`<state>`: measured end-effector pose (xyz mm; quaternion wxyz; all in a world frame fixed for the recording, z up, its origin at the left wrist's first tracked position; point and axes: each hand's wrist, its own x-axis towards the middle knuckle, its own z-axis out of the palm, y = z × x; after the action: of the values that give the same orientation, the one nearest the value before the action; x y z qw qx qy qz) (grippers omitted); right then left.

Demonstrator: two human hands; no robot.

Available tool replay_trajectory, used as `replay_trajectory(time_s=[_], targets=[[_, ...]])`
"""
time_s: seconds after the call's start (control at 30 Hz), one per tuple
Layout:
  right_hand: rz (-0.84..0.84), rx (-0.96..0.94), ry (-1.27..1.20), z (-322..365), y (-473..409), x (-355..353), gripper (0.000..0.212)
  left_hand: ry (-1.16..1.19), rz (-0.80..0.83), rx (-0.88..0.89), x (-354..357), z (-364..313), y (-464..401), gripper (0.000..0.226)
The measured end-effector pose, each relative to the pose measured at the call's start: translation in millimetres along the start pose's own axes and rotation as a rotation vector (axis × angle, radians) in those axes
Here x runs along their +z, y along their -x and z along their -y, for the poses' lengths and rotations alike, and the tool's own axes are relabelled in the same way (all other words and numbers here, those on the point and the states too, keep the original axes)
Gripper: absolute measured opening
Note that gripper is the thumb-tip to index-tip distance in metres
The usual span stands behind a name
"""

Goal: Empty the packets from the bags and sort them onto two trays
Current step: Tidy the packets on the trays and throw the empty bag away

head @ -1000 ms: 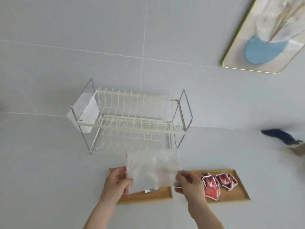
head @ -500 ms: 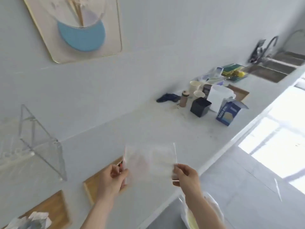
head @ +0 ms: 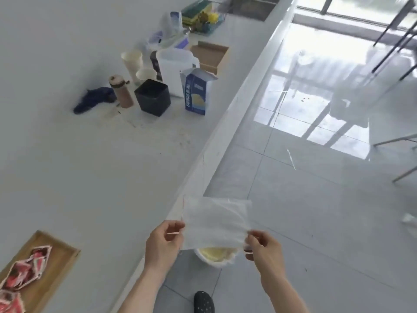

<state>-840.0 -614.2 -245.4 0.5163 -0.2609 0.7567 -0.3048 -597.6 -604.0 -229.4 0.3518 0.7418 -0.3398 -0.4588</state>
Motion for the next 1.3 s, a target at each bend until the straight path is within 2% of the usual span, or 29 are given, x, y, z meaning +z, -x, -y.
replay_trajectory(time_s=[0.23,0.47,0.73,1.03,1.1,1.2,1.3], targets=[[-0.082,0.202,0.029,-76.1,-47.5,-12.5,0.013,-0.17,0.113,-0.174,63.8,65.6,-29.8,0.027],[-0.078,0.333,0.092,-142.7,-111.4,15.2,0.013,-0.282,0.13,-0.317,101.6,151.6,-70.6,0.023],[-0.046,0.335,0.162,-189.6,-194.7,47.9,0.013,-0.399,0.127,-0.351,144.7,226.7,-127.3,0.026],[-0.081,0.302,0.155,-223.2,-257.0,74.3,0.01,-0.423,0.133,-0.352,180.3,273.1,-171.0,0.026],[-0.09,0.296,0.163,-225.8,-262.8,77.7,0.016,-0.405,0.187,-0.374,183.9,280.1,-174.6,0.032],[-0.078,0.295,0.201,-223.5,-261.8,79.9,0.042,-0.426,0.271,-0.411,185.5,283.5,-173.4,0.046],[-0.037,0.28,0.301,-223.8,-254.4,76.3,0.062,-0.482,0.273,-0.391,183.0,278.8,-167.5,0.055]])
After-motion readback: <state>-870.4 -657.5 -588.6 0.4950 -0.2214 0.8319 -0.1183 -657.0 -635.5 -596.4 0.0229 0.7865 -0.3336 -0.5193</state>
